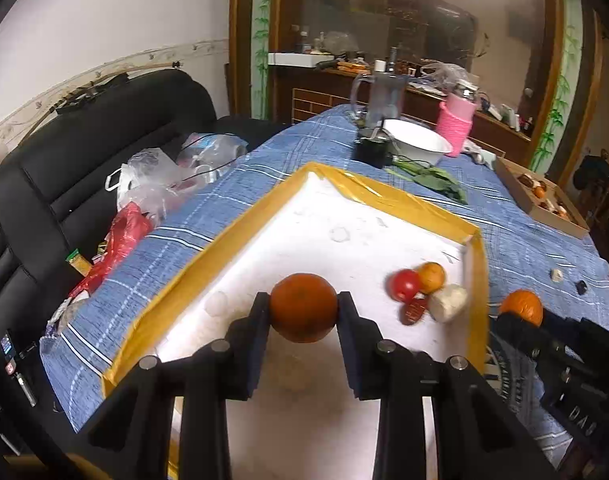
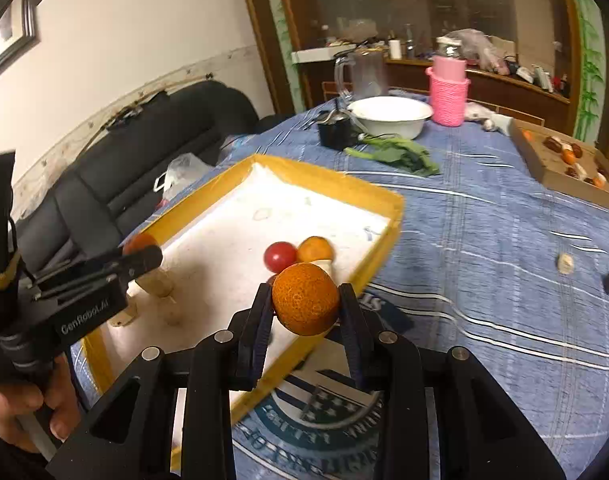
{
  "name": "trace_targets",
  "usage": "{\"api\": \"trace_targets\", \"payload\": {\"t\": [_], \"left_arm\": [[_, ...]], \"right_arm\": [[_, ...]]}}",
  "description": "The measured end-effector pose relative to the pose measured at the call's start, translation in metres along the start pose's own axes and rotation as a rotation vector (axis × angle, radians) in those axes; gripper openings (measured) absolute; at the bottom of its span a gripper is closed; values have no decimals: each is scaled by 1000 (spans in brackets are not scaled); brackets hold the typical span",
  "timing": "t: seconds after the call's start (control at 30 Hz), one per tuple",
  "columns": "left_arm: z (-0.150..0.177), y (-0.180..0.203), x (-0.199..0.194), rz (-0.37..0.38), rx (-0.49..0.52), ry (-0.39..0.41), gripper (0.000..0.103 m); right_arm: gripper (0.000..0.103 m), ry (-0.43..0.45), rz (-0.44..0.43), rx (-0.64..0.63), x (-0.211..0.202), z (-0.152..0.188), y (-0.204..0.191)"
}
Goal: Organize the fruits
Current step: 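Lower both oranges into the tray and open both tools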
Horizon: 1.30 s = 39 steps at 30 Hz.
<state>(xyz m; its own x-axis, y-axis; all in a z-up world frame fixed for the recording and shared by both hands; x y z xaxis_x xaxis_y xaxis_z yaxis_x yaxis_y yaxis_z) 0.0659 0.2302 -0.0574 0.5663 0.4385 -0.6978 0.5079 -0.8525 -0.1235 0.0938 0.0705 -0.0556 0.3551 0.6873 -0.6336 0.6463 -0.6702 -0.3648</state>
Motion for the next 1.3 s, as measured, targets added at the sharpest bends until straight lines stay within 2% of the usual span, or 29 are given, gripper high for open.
{"api": "trace_targets", "payload": {"t": [0.37,1.07,1.1,1.17,1.2,1.27,1.3], "left_arm": [[-1,-9,29,-45,-11,-50,36],[-1,-18,47,-60,-42,-106,36],[-1,-19,47,-62,-42,-107,36],[0,-20,46,-62,-45,-111,37],[0,-22,45,-59,-57,-116,37],[1,-24,45,-54,-73,-141,46],[2,-26,44,-53,-82,-153,67]], "right_arm": [[31,-98,-28,-44,38,11,-8],[32,-144,-45,-90,60,14,-24],[33,-147,-46,-91,60,15,-25],[44,-142,-46,-94,57,15,-26],[45,-135,-47,-94,55,14,-26],[52,-124,-43,-94,48,14,-26],[55,-114,-44,-94,43,13,-25]]}}
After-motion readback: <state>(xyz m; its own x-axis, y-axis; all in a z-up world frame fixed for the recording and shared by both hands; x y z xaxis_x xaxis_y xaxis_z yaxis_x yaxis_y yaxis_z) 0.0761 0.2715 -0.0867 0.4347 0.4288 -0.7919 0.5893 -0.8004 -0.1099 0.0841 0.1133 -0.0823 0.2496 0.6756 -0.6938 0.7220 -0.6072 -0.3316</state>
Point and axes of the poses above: each gripper's, at about its wrist camera, not at the fingertips, and x roughly the way its jaws point, y to its right, z to its underside, the point moved 7 cm from there along x, roughly the way its jaws point, and after that the axes turned 15 degrees about -z, right-handed, at the moved point
